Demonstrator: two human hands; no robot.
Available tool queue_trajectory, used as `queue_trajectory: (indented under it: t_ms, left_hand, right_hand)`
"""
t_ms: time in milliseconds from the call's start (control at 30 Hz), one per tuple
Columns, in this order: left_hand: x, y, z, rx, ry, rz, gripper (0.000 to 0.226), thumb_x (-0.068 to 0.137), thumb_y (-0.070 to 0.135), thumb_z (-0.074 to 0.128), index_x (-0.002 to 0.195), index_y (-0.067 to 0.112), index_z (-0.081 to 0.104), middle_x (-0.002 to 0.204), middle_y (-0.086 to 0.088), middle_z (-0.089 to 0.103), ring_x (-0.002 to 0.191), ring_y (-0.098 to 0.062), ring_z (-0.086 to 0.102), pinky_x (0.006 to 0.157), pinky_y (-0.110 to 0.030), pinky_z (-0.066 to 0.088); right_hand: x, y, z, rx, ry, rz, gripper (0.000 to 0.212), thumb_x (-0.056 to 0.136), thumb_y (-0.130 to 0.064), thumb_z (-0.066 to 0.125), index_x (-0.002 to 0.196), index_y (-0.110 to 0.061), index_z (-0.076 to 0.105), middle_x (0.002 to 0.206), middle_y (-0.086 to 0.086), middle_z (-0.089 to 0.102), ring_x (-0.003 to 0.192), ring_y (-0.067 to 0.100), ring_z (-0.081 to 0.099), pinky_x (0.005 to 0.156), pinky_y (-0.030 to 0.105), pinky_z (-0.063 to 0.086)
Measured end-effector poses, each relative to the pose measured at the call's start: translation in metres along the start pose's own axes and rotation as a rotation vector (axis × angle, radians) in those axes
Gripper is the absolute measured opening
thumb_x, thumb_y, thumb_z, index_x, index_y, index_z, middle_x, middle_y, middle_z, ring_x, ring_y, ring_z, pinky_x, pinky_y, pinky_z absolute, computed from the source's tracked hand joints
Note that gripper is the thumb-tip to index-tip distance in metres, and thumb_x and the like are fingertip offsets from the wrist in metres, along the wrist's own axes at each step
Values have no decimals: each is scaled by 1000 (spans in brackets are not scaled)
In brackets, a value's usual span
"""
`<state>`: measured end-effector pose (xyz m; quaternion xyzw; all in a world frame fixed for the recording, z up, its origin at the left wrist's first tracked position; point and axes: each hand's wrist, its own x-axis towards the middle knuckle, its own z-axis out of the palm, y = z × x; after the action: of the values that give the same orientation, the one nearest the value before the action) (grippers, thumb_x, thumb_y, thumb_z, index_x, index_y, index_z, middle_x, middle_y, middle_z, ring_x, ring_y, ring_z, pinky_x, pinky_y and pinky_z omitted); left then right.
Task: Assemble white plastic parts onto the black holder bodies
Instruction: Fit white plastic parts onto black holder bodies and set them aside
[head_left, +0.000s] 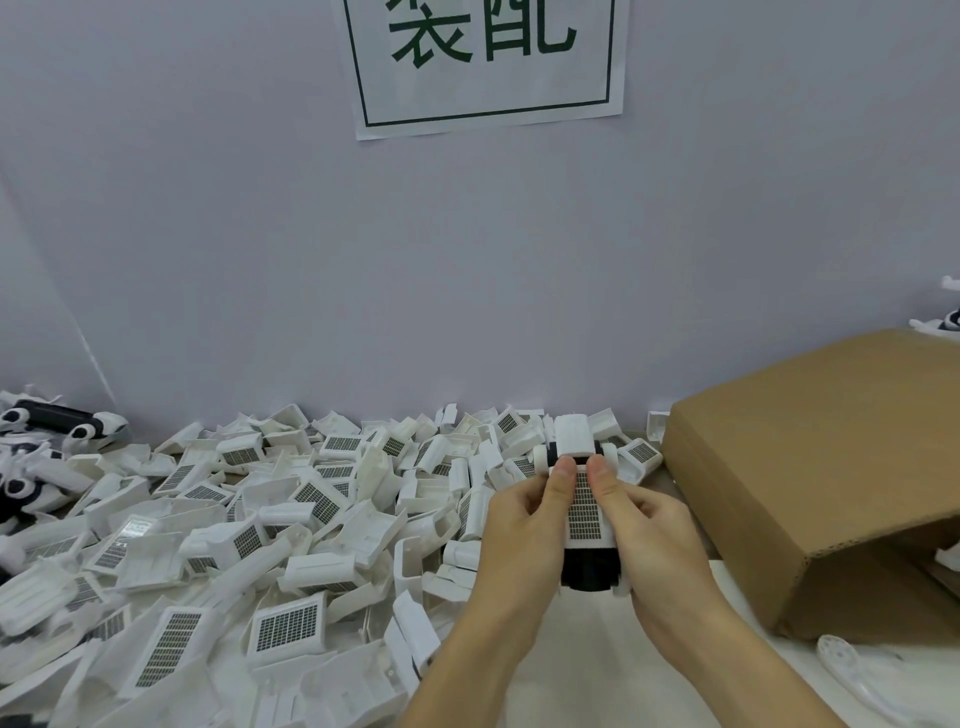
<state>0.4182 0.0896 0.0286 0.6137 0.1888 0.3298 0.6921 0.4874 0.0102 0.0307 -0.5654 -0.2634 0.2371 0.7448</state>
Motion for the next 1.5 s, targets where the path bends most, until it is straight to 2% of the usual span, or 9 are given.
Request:
queue_trajectory:
  t_ms: [167, 300, 700, 933, 1133, 1200, 1300, 1400, 1500]
  left_hand:
    - [1, 1, 0, -140, -47, -88, 27, 88, 36, 69, 96, 12, 80, 99, -16, 77, 96, -31, 75, 85, -47, 61]
    - [3, -4, -3, -96, -22, -67, 20, 100, 18, 59, 109, 8, 74, 103, -17, 77, 103, -34, 72, 99, -59, 52]
    - [1, 0, -5, -66, 23, -21, 21, 102, 14, 56, 115, 9, 72, 104, -14, 77, 101, -30, 74, 96, -51, 56]
    - [0, -1, -6, -74, 7, -3, 21, 103, 14, 55, 114, 7, 71, 104, -13, 77, 103, -30, 73, 98, -53, 55]
    - [2, 0, -11, -168, 25, 20, 24, 96, 17, 65, 118, 9, 71, 107, -15, 77, 103, -35, 73, 87, -47, 59]
    - [3, 0, -12, -224, 46, 16, 34, 89, 27, 70, 118, 10, 72, 110, -16, 76, 105, -36, 72, 95, -53, 55]
    - [5, 2, -12, -370, 65, -24, 42, 87, 38, 66, 117, 9, 73, 114, -16, 74, 108, -34, 71, 94, -52, 57]
    - [4, 6, -7, -529, 48, -126, 49, 85, 42, 65, 123, 12, 70, 116, -12, 74, 111, -29, 70, 89, -49, 60]
    - [4, 6, -4, -488, 6, -152, 31, 100, 33, 56, 119, 15, 74, 114, -8, 76, 109, -26, 71, 85, -44, 61]
  right_hand:
    - [4, -4, -11, -37, -91, 31, 42, 76, -48, 64, 92, -14, 82, 94, 13, 78, 93, 28, 75, 85, 45, 58]
    - [6, -6, -20, -78, -142, 49, 40, 86, -43, 61, 98, -11, 80, 97, 12, 78, 94, 25, 75, 80, 35, 60]
    - [3, -4, -16, -170, -117, -154, 25, 96, -30, 58, 103, -18, 79, 93, -4, 79, 87, 4, 73, 65, 9, 49]
    - [0, -2, -16, -172, -151, -199, 22, 99, -15, 57, 108, -19, 77, 92, 0, 79, 81, 6, 73, 58, 11, 50]
    - [3, 3, -13, -268, -10, -248, 19, 93, -27, 67, 109, -22, 76, 96, -6, 78, 93, 11, 74, 81, 32, 61]
    - [4, 7, -14, -415, 89, -328, 27, 87, -40, 71, 111, -27, 73, 102, -12, 75, 98, 7, 70, 88, 35, 58]
    - [-1, 13, -10, -586, 28, -463, 49, 83, -52, 74, 126, -34, 60, 120, -26, 60, 117, -3, 56, 96, 14, 46]
    - [0, 21, -6, -734, -38, -455, 74, 82, -50, 74, 147, -32, 42, 135, -28, 48, 129, -11, 42, 104, 12, 35]
    - [4, 19, -12, -757, 40, -474, 70, 86, -42, 72, 148, -27, 43, 133, -21, 54, 123, -10, 48, 98, 9, 37]
